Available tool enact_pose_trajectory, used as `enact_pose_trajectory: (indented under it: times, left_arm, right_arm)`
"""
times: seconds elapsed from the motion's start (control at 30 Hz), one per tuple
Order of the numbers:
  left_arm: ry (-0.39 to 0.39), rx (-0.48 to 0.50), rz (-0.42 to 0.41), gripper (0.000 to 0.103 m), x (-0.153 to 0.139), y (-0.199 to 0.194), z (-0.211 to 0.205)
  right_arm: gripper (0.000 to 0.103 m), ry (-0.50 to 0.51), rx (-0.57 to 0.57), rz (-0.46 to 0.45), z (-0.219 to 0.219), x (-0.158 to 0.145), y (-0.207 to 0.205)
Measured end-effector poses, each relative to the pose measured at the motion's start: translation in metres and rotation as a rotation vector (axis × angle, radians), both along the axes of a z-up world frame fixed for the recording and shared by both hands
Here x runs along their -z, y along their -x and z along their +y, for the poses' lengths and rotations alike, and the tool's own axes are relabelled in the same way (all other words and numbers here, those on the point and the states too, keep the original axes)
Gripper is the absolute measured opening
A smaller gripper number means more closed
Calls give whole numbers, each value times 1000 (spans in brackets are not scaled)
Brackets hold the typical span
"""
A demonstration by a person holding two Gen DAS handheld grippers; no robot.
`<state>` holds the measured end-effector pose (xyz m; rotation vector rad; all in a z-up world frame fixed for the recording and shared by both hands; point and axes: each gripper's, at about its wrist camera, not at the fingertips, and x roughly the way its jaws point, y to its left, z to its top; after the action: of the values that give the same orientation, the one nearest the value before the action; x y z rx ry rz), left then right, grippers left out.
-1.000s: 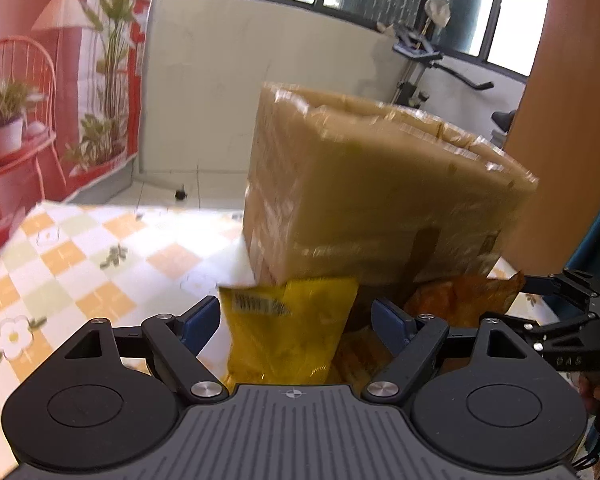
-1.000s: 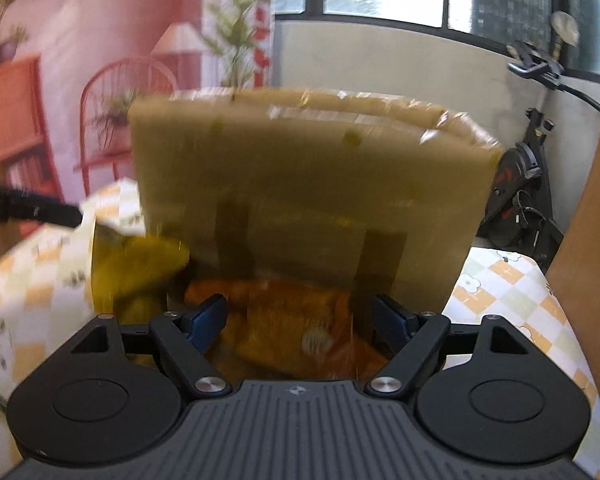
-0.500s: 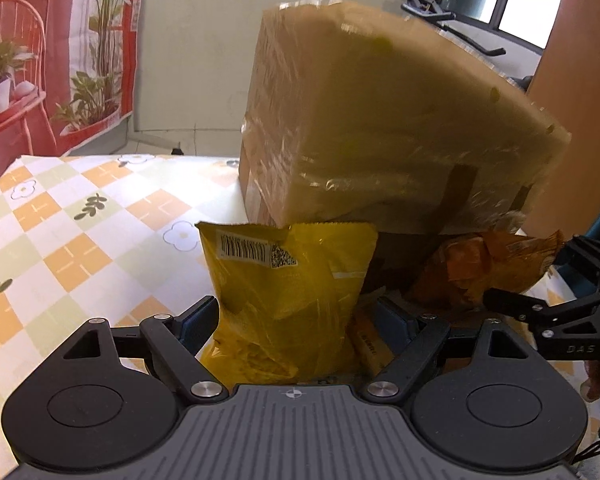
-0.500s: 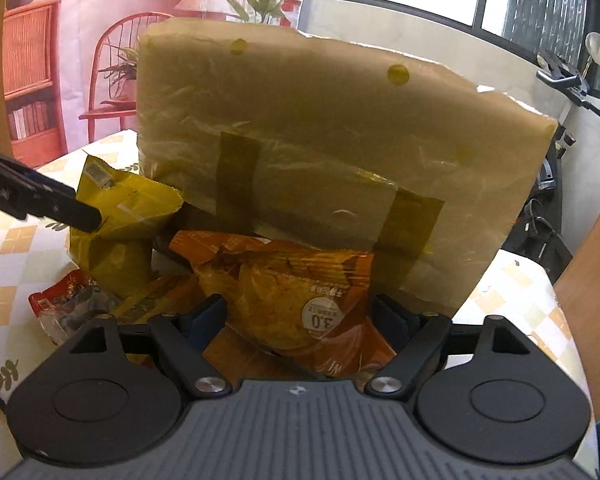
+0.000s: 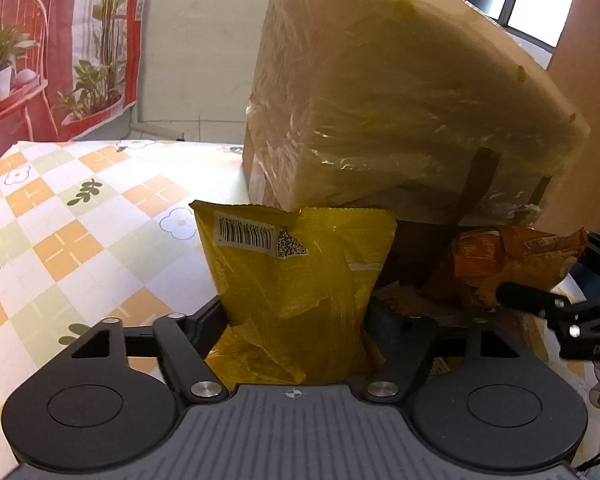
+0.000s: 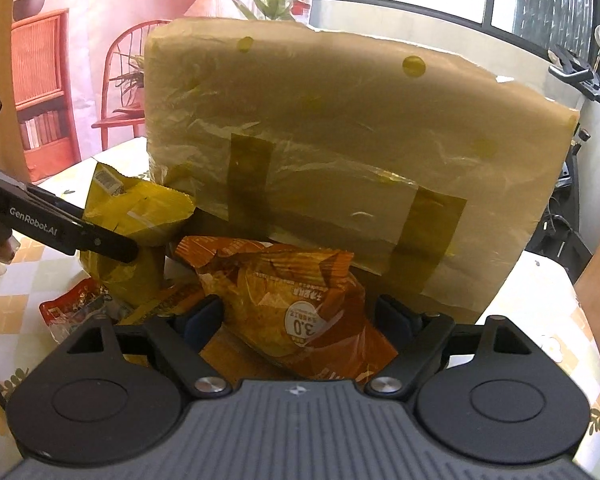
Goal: Organize snacks
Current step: 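Move the left tool back down to the yellow chip bag and grasp it, then lift the yellow chip bag into the box with the left tool while the right tool carries the orange bag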
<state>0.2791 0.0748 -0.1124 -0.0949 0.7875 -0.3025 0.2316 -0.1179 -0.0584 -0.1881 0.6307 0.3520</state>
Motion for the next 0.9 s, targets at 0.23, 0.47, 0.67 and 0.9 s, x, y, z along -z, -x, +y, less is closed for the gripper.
enact_pose_trajectory:
  times: [0.23, 0.47, 0.67, 0.9]
  left_arm:
    - [-7, -24, -39, 71, -12, 14, 0]
    - [13, -46, -88, 71, -32, 33, 1]
    - [26, -51, -126, 71, -48, 47, 1]
    - [20, 4, -198, 71, -74, 64, -11]
  right_arm:
    - [57, -29, -19, -47, -3, -13, 7]
    - [56, -81, -8, -96, -11, -28, 18]
    - [56, -108, -4, -145, -16, -45, 34]
    - [55, -156, -6, -201, -27, -66, 56]
